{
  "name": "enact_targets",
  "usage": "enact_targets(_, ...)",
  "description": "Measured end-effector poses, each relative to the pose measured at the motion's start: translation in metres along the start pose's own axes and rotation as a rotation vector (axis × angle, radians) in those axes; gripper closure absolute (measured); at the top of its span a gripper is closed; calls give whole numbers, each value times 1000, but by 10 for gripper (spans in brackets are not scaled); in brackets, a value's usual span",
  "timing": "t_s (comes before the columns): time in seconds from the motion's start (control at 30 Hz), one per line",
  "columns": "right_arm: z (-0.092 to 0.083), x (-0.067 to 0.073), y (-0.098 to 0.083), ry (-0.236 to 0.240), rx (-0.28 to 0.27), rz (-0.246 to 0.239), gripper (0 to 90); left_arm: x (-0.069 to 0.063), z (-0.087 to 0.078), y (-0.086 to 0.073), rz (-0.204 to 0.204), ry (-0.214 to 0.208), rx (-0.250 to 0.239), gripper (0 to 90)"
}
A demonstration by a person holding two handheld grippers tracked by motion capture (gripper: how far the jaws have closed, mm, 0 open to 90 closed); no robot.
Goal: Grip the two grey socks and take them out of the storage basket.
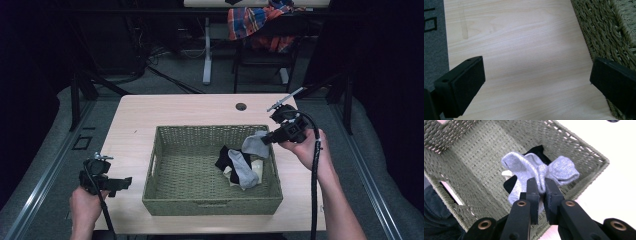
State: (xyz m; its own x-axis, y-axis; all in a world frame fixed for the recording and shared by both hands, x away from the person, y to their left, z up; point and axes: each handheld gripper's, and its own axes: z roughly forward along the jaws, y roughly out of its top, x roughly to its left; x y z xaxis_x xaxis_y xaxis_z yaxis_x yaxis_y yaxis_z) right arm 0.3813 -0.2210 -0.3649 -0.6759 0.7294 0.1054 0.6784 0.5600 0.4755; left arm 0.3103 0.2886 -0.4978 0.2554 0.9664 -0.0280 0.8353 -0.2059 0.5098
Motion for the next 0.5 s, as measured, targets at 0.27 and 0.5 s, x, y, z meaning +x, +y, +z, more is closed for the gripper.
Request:
enact_targets(0.27, -13, -10, -7, -23, -37, 44, 836, 0, 0, 0, -1, 1, -1, 0)
enact_targets(0.5, -26, -23, -15, -48, -61, 83, 836, 0, 0, 0, 1, -2, 4, 1)
